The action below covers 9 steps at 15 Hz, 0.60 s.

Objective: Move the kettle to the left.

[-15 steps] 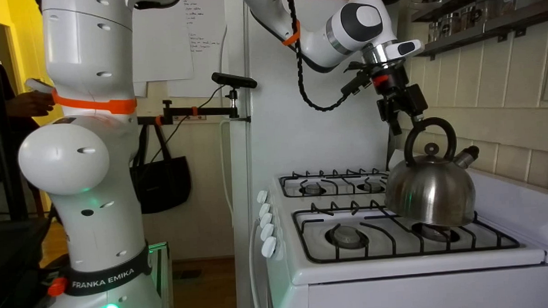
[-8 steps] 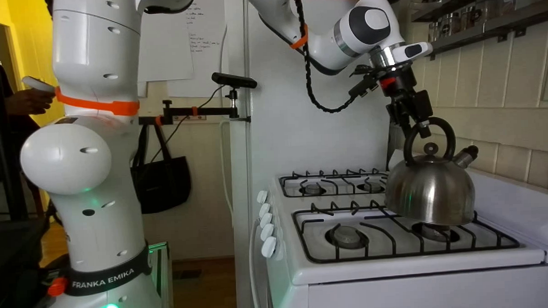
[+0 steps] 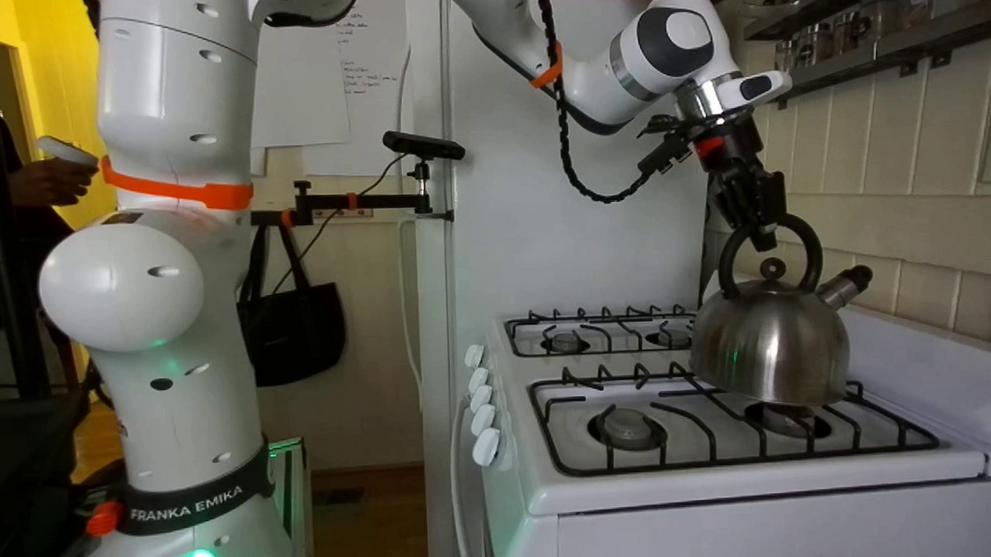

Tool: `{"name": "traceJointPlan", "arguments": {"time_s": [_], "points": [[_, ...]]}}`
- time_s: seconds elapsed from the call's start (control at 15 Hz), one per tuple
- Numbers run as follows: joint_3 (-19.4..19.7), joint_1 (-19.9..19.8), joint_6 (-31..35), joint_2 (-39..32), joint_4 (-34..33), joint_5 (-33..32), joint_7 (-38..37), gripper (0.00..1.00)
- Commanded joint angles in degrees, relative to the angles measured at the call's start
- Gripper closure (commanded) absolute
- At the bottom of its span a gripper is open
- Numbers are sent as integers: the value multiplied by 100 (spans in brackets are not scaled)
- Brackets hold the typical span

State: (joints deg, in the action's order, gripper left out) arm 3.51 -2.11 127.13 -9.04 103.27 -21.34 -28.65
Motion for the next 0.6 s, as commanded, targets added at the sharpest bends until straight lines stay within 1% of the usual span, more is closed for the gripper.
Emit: {"name": "traceJointPlan", "arguments": {"time_s": [0.0, 0.53], "points": [[90, 131, 63, -114, -129, -143, -195, 98], [11, 103, 432, 99, 5, 184, 438, 98]]}}
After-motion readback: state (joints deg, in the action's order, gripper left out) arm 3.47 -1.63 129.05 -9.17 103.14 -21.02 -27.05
